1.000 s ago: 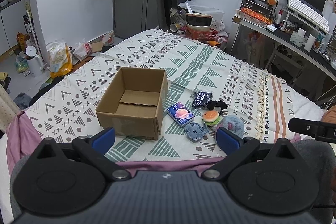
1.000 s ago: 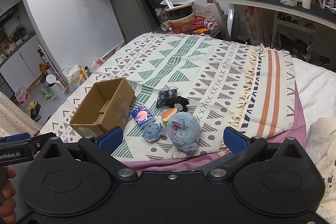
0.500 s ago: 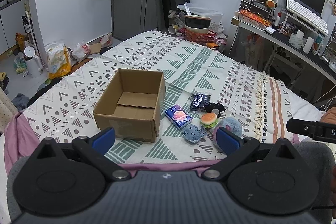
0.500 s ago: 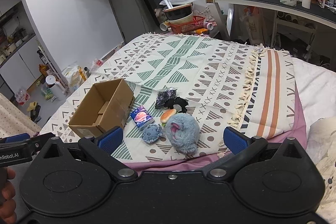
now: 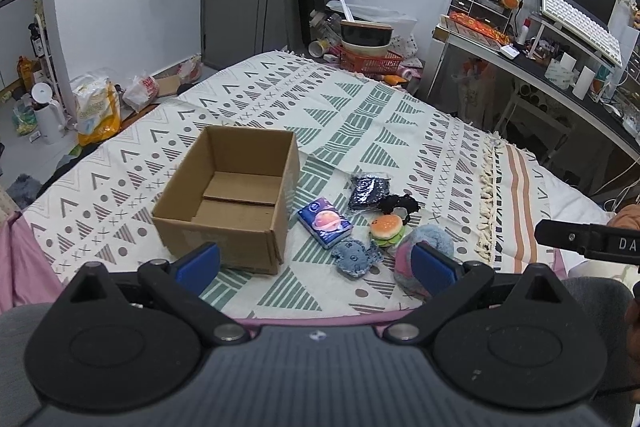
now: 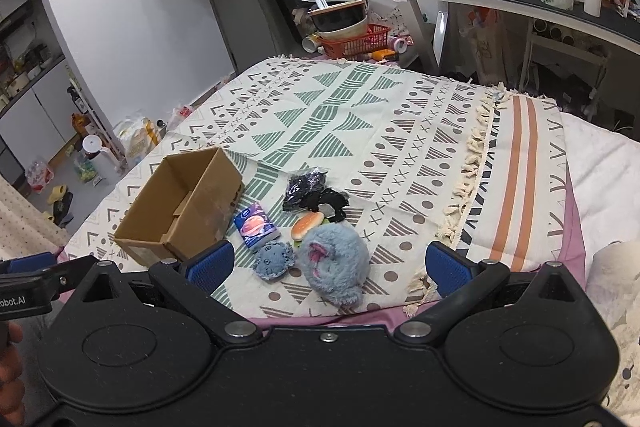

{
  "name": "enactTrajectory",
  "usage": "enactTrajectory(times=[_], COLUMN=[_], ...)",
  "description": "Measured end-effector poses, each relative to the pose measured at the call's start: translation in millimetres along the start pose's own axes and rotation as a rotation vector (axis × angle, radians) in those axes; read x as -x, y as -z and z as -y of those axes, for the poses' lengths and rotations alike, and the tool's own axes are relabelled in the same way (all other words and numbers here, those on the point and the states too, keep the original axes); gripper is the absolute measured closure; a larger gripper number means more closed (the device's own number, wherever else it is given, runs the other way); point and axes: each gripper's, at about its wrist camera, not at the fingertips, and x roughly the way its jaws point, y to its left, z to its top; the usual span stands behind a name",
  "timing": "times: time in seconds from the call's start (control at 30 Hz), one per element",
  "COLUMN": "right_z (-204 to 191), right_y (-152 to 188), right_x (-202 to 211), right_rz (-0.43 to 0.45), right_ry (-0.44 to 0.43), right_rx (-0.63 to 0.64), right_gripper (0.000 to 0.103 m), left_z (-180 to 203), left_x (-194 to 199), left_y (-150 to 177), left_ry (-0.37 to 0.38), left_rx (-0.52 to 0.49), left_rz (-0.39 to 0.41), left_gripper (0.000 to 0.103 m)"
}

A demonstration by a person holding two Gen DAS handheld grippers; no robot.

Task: Organize soft objects
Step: 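Reach the right tool to the grey plush mouse and close on it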

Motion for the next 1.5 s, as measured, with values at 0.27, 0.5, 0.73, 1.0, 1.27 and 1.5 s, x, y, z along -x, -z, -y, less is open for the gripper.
enactTrajectory(times=[0.27, 0.5, 0.73, 1.0, 1.27, 1.5], right_z=[15, 36, 42, 52, 62, 72], right_y=[-4, -2, 0, 7, 10, 14], right_x=[-23, -53, -79, -115, -141, -174], right_rz=[-0.017, -0.093, -0.142, -0.213, -0.269, -0.339], right_ry=[0.021, 0.017, -0.007, -0.021, -0.023, -0.026], right_rx=[-0.035, -0.167, -0.272, -0.401, -0.433, -0.483], right_gripper=[0.005, 0.028, 0.040, 0.049, 0.050, 0.050], left_z=[7, 21, 34, 48, 57, 61], left_x=[-33, -65, -100, -147, -185, -216], left_y=[-4, -5, -5, 2, 7, 14], left_ry=[0.056, 0.123, 0.158, 0.222, 0.237, 0.248], left_rx=[0.022, 0.048, 0.065, 0.104, 0.143, 0.181], left_rz=[-0.026, -0.072, -0.132, -0.239, -0.310, -0.334], left_gripper=[0.004, 0.019, 0.044, 0.061, 0.065, 0.067])
